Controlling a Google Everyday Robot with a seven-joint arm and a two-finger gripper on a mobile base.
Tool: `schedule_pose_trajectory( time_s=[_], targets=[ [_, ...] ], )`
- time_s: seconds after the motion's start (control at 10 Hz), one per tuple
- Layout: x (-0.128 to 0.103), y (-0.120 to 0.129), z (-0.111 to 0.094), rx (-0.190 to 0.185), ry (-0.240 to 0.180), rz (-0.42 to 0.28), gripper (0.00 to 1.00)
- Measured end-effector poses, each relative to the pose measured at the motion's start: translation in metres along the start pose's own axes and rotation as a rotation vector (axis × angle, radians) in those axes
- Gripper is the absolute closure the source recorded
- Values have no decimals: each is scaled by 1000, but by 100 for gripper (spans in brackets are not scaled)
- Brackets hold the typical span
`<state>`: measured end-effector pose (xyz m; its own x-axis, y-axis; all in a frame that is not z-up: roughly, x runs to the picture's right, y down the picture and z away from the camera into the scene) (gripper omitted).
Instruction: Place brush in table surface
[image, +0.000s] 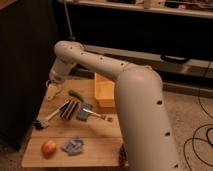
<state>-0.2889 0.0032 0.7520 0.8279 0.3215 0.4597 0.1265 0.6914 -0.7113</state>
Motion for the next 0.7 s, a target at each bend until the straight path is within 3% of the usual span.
schedule_pose_trajectory(
  time_s=[0.1,0.2,0.4,0.6,0.7],
  targets=[
    [3,1,6,-32,-17,-123,20],
    [8,3,14,-89,-49,-254,20],
    [15,5,23,-150,-107,-423,20],
    [20,6,28,-179,-145,-518,20],
    [19,7,27,-174,-135,-529,20]
  ],
)
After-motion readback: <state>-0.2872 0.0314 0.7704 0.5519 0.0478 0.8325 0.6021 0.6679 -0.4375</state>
